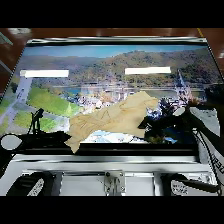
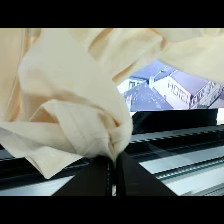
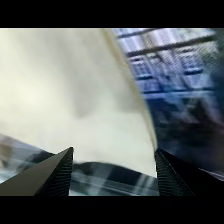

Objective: Fold the shirts.

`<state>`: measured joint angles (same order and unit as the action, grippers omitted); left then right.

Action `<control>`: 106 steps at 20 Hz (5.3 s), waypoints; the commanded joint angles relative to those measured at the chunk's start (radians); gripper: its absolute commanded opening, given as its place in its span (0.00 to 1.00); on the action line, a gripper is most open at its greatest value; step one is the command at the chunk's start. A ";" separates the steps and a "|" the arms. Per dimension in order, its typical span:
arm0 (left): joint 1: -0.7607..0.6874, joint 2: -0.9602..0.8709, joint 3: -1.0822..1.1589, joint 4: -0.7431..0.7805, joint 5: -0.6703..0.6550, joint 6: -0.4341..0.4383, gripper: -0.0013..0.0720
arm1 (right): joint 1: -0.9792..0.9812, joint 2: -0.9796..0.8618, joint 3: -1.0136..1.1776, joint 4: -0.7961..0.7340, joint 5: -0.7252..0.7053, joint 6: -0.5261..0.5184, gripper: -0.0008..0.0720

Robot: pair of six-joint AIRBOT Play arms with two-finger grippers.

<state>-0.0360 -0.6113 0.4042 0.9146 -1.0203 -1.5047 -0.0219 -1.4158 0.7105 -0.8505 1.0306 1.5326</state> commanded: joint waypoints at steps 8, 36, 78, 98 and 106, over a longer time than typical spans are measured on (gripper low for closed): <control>0.049 0.002 0.119 0.101 0.090 0.001 0.07 | 0.033 0.115 0.111 0.303 -0.001 -0.395 0.09; 0.181 -0.009 0.948 0.550 -0.256 -0.007 0.07 | -0.157 0.400 0.900 -0.434 0.535 0.034 0.09; 0.516 -0.622 0.109 0.113 -0.051 0.112 0.95 | -0.373 -0.020 0.299 -0.131 0.297 -0.179 0.90; 0.503 -0.582 0.143 0.074 -0.106 0.176 0.07 | -0.132 -0.021 0.085 -0.169 0.071 -0.103 0.94; 0.503 -0.564 0.208 0.049 -0.117 0.189 0.07 | -0.051 -0.016 0.092 -0.151 0.089 -0.053 0.09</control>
<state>0.4679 -1.1877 0.5861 0.9733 -1.1297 -1.3273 -0.0929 -1.4368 0.7971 -1.0203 1.1019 1.4731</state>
